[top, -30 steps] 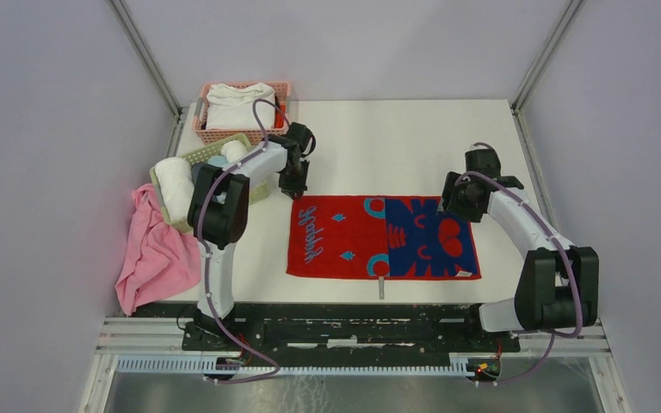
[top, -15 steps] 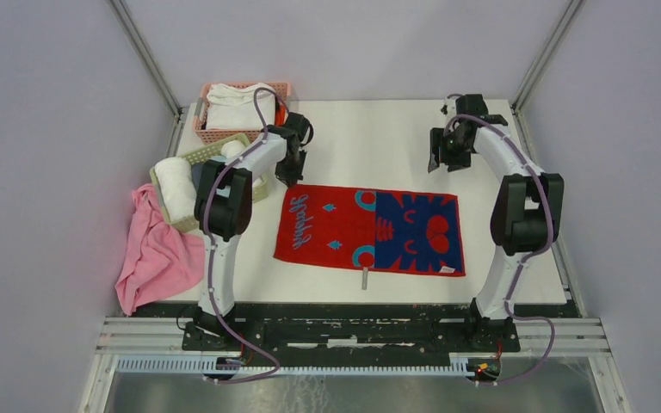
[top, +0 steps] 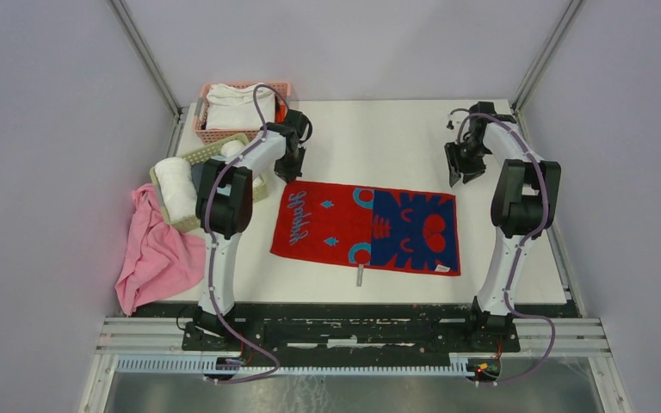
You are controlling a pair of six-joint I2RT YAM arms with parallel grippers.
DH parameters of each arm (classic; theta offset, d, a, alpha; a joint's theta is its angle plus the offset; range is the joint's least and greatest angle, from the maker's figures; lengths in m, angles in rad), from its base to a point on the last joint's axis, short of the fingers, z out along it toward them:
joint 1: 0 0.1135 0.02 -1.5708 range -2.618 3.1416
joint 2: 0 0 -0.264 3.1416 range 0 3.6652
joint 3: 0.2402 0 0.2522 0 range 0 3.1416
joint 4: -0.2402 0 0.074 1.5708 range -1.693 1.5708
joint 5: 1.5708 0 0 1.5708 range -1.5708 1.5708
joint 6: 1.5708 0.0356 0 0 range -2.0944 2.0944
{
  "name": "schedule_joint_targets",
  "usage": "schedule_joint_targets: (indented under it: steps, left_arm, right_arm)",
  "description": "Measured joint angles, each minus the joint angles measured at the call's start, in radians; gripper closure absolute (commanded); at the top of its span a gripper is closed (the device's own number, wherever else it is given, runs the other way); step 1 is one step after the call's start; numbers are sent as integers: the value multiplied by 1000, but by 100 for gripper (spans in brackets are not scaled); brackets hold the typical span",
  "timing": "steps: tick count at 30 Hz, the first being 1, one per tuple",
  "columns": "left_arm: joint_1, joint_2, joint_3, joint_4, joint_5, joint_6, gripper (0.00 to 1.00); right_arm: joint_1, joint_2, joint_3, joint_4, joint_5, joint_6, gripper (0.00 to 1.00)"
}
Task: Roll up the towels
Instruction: Fold the towel at the center of the board.
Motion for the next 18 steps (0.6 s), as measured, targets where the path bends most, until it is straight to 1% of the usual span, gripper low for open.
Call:
schedule_joint_targets:
  steps: [8,18]
  left_arm:
    - [0,0,0,0,2,0,97]
    - [0,1,0,0,3,0,97]
  right_arm:
    - [10,4,-47,-21,-9,-47,53]
    - [31,32,-63,-31,-2,-65,63]
